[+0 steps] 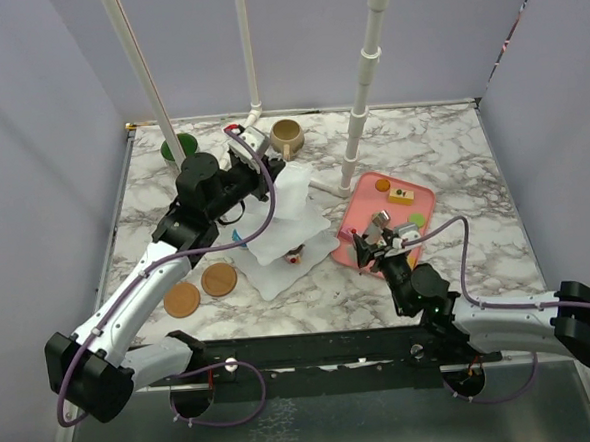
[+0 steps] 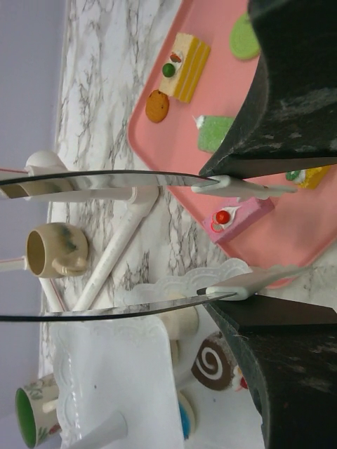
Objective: Serve the afternoon tea
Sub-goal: Adjust the desert table at the center of the board, then pick up the desert from the tray.
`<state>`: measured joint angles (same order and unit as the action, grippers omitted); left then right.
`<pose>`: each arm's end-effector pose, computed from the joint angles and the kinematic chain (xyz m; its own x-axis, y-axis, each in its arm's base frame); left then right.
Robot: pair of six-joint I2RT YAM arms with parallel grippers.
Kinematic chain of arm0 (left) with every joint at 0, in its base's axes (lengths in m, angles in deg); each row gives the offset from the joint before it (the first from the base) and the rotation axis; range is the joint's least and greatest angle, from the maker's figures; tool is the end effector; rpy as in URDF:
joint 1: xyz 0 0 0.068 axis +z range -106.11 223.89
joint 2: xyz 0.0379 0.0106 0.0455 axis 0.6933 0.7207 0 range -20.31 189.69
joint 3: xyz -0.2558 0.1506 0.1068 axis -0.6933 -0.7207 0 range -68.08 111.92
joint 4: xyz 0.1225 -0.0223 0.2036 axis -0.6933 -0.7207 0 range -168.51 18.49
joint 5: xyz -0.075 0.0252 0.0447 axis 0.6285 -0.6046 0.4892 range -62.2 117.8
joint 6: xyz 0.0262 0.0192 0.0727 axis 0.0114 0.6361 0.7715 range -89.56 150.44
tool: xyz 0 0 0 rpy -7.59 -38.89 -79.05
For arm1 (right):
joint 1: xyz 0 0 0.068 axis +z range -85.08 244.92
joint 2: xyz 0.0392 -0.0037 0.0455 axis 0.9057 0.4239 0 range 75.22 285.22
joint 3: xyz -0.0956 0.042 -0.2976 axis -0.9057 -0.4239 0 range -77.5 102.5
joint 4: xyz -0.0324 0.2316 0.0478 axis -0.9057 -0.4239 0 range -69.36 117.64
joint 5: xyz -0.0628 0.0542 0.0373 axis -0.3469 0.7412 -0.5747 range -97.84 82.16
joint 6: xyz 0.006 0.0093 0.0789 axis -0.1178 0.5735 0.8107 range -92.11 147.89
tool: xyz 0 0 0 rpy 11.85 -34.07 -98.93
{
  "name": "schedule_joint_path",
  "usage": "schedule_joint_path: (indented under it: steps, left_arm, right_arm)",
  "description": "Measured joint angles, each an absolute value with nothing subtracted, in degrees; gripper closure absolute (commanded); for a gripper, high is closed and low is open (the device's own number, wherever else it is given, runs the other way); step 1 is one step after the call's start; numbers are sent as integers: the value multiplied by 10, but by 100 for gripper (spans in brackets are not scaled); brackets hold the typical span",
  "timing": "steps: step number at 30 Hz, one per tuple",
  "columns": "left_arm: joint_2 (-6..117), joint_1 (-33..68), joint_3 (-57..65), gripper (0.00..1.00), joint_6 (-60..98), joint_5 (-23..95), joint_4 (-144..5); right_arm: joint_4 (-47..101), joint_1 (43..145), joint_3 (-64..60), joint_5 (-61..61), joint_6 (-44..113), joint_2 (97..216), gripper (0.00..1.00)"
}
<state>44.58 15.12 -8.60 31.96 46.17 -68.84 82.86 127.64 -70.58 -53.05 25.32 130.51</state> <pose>0.2117 -0.1408 0.4247 -0.0224 0.0410 -0.9989 0.7336 0.6795 0.0114 0.1154 0.1178 0.2561 0.0682 0.0634 -0.9957 -0.3005 0.9529 0.0401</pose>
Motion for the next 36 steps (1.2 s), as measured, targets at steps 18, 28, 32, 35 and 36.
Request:
schedule_joint_path:
  steps: [18, 28, 32, 35, 36]
  left_arm:
    - [418, 121, -104, 71, 335, 389, -679]
    - [412, 120, -104, 52, 344, 389, -687]
    - [407, 120, -104, 46, 347, 389, -692]
    - [403, 120, -104, 43, 350, 388, -696]
    - [402, 120, -104, 43, 351, 388, -697]
  right_arm:
    - [870, 1101, -697, -366, 313, 1375, 37]
    - [901, 1082, -672, -332, 312, 1450, 41]
    - [917, 1067, -660, -324, 310, 1486, 48]
    - [923, 1063, -656, -316, 311, 1500, 60]
    - [923, 1062, -656, -313, 311, 1501, 64]
